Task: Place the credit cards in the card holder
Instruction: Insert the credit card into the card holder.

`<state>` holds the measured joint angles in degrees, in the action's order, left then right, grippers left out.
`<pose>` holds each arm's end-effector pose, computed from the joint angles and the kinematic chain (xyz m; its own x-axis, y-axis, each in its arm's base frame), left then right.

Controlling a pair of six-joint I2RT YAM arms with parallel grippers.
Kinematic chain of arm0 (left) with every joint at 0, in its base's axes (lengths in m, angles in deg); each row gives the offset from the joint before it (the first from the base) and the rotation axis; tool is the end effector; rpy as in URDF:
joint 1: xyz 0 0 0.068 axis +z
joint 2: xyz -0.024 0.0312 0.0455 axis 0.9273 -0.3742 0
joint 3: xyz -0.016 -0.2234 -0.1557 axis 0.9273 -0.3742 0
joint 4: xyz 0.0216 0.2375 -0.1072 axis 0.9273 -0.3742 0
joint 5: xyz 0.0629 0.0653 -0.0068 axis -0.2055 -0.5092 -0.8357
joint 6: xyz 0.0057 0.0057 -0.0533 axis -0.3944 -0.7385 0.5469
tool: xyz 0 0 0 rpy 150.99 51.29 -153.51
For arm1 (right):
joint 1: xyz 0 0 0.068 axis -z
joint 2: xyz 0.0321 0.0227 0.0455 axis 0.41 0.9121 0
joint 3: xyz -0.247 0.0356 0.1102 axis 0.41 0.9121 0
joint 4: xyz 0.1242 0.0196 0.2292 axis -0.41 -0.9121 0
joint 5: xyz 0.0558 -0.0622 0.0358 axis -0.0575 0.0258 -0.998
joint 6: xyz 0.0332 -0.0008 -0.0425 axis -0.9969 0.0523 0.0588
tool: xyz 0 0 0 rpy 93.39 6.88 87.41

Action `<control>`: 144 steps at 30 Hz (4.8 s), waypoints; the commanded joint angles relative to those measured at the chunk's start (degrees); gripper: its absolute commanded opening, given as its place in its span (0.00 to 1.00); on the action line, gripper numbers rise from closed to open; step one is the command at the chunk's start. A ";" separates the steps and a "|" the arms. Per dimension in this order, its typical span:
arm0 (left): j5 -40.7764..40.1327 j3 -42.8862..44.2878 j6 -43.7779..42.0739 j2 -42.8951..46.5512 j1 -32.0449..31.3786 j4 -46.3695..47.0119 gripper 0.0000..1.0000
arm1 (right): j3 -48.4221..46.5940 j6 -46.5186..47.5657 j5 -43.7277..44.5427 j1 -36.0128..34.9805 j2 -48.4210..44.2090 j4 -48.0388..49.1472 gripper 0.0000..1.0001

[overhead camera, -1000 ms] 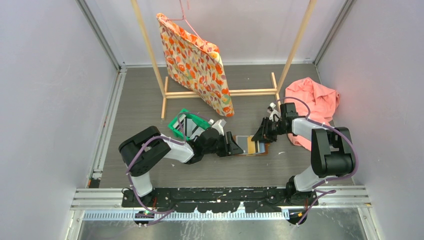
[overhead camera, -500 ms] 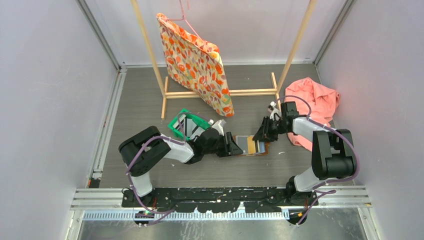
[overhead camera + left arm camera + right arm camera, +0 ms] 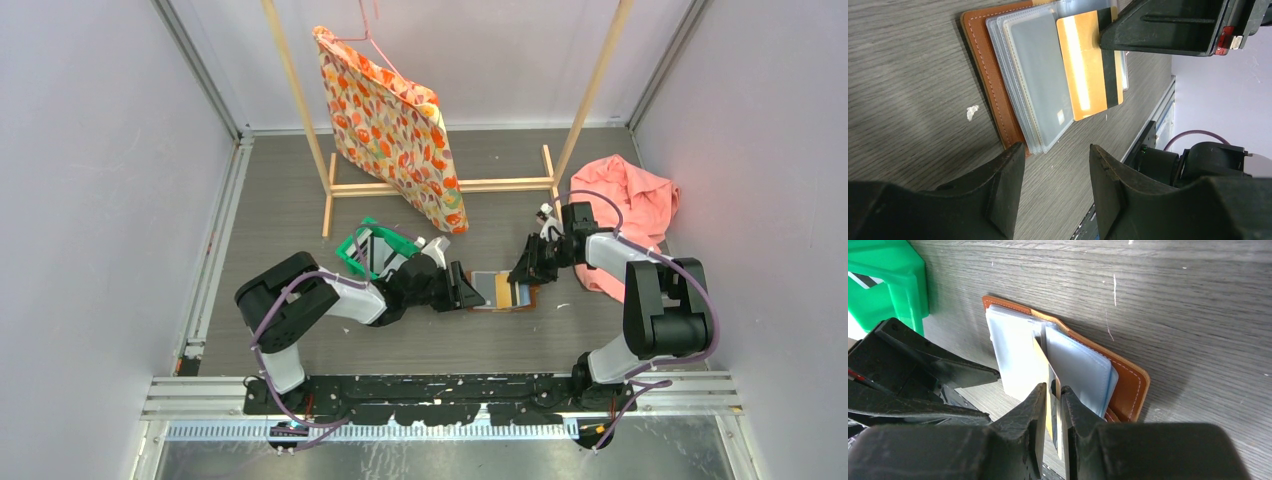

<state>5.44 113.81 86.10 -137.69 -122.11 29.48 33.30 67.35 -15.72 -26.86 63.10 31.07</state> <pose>0.1912 -0.2748 0.1310 -0.9135 -0.2115 -0.3476 0.1858 0.5432 -0.8188 0.2614 0.0336 0.1515 -0.9658 0.1550 -0.2080 -0.0118 0.7748 0.6321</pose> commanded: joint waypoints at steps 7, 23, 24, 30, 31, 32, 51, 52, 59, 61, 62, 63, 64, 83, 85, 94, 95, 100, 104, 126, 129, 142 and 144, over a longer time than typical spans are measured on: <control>0.75 0.35 -0.53 1.33 0.47 0.19 0.51 | -2.53 1.04 1.38 -0.03 0.67 -1.54 0.20; 1.12 0.80 -1.20 0.75 1.43 -1.58 0.50 | -4.10 1.02 1.67 -0.07 4.74 -2.00 0.11; 1.19 0.93 -1.26 0.68 1.44 -1.80 0.50 | -4.19 1.13 1.72 -0.16 4.81 -2.03 0.10; 0.78 2.63 -1.92 0.71 1.49 -5.94 0.48 | -4.65 1.34 1.98 -0.71 5.54 -2.47 0.09; 0.46 2.92 -2.05 0.85 1.46 -7.37 0.47 | -4.74 1.36 2.07 -0.95 5.64 -2.56 0.09; 0.16 3.23 -2.08 0.94 1.47 -8.46 0.45 | -4.86 1.49 2.08 -1.18 5.80 -2.68 0.09; -1.91 8.13 -3.75 -1.13 1.44 -20.58 0.32 | -5.21 1.74 2.87 -1.45 3.97 -2.71 0.08; -2.01 8.04 -3.75 -1.12 1.44 -20.59 0.31 | -5.04 1.55 3.60 -1.43 3.47 -2.60 0.07; -1.15 8.19 -3.42 -1.47 1.46 -19.74 0.31 | -2.96 -2.62 7.76 -0.46 1.27 0.32 0.03; -0.80 8.12 -3.27 -1.39 1.44 -19.28 0.30 | -1.89 -4.39 8.72 -0.42 0.90 1.83 0.02; -0.56 8.04 -3.21 -1.31 1.44 -18.96 0.30 | -1.40 -5.55 8.97 -0.38 0.77 2.62 0.02; -0.37 8.02 -3.02 -1.30 1.44 -18.66 0.30 | -0.78 -6.51 8.66 -0.35 0.71 3.55 0.02; -0.21 8.02 -2.86 -1.30 1.44 -18.23 0.30 | -0.23 -7.12 8.00 -0.33 0.85 4.20 0.01; 2.20 7.94 0.05 -2.36 1.83 -15.58 0.32 | 5.95 -10.90 -4.44 0.19 -0.39 15.13 0.01; 2.13 7.77 0.34 -2.22 2.03 -15.43 0.33 | 6.23 -10.86 -5.91 0.42 -0.19 15.71 0.02; 2.94 7.49 0.89 -1.81 2.49 -14.89 0.33 | 7.96 -11.49 -8.00 0.55 1.25 16.72 0.05; 3.11 7.49 1.07 -1.90 2.58 -14.69 0.34 | 7.88 -11.39 -8.21 0.49 1.94 16.61 0.05; 3.78 7.40 1.61 -2.41 2.67 -13.93 0.34 | 7.88 -11.55 -8.65 0.52 3.82 16.56 0.07; 3.89 7.31 1.73 -2.54 2.76 -13.78 0.34 | 7.60 -11.69 -9.22 0.54 4.68 16.89 0.09; 4.76 7.31 1.81 -2.77 3.04 -13.08 0.33 | 9.11 -10.35 -8.81 0.59 2.27 12.83 0.07; 4.90 7.31 1.79 -2.79 3.11 -12.95 0.33 | 8.55 -10.02 -9.39 0.42 4.46 12.77 0.08; 5.25 7.75 2.05 -4.19 3.35 -13.61 0.32 | 7.39 -8.34 -11.30 -1.77 4.70 11.60 0.09; 5.18 7.75 1.99 -4.41 3.52 -13.82 0.32 | 7.42 -7.68 -11.64 -1.74 3.85 11.14 0.08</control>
<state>12.46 120.87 87.96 -140.18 -118.92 13.41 40.12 57.27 -25.49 -26.38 67.58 48.01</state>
